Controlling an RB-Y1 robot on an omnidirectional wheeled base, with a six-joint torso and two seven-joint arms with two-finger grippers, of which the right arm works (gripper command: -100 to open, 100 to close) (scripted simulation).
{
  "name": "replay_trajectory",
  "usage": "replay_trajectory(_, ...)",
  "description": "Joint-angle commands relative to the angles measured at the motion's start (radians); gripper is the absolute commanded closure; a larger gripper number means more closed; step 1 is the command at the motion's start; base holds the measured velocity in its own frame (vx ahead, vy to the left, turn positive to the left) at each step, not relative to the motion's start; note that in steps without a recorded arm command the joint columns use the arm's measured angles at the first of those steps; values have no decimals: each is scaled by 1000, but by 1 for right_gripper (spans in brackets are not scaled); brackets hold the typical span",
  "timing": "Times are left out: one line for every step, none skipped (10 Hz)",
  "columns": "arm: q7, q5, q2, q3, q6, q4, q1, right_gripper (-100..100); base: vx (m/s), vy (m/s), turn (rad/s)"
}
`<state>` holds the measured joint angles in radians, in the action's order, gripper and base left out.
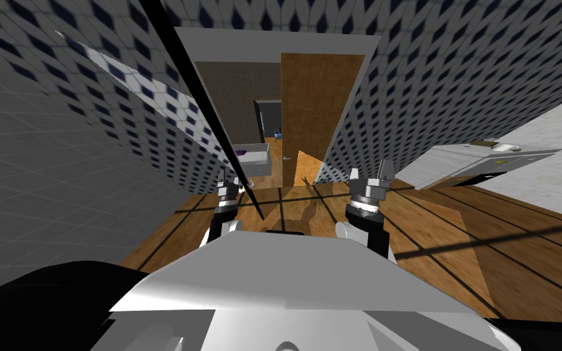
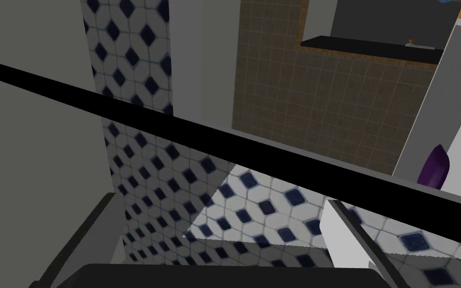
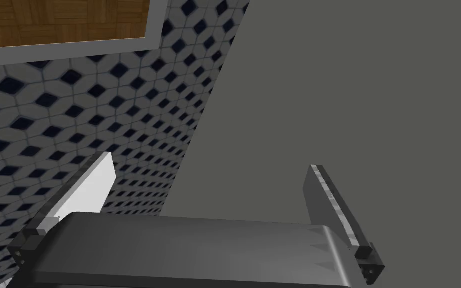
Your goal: Pull the door open
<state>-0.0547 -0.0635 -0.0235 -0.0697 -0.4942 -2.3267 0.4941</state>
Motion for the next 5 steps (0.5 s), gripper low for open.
replay_trajectory(-2,0,10,-4,-6,30,-12,-100,-65,37,-13)
replay_trajectory(-3,-1,17,-7,-11,53,-22,-100,90,8,23)
replay_trajectory(-5,-1,24,-10,-16,78,-32,-100,126,-4,17)
replay_trajectory(-5,-1,27,-12,-18,90,-38,-100,114,-33,6)
replay_trajectory(-7,-2,35,-16,-25,123,-51,-100,111,-37,16)
